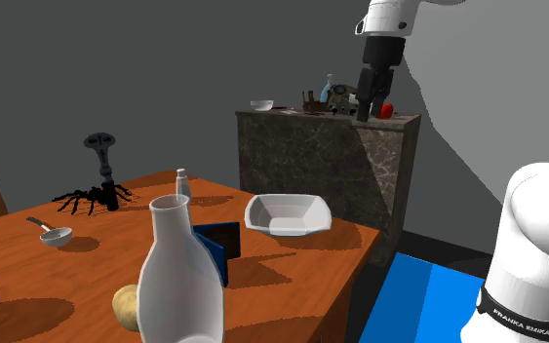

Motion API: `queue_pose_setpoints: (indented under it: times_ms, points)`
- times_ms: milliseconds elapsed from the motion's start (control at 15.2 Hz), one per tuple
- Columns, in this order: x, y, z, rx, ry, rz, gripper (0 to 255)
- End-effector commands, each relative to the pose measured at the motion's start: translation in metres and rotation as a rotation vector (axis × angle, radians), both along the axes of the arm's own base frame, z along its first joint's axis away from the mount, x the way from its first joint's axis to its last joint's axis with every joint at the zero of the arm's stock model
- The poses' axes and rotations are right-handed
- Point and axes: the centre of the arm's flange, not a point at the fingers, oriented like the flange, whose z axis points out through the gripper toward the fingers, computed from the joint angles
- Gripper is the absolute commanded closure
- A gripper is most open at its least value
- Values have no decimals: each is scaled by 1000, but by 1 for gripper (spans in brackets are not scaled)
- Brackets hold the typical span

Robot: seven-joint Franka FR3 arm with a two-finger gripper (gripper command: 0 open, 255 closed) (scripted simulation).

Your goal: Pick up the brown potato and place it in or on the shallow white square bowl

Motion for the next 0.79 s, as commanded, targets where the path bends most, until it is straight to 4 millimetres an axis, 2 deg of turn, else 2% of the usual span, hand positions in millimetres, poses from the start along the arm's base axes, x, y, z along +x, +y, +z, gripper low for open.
queue_pose_setpoints:
  times_ms: [0, 726]
  points:
    - [0, 0, 0, 0, 0, 0, 0]
    - [72, 118, -57, 5, 67, -25, 0]
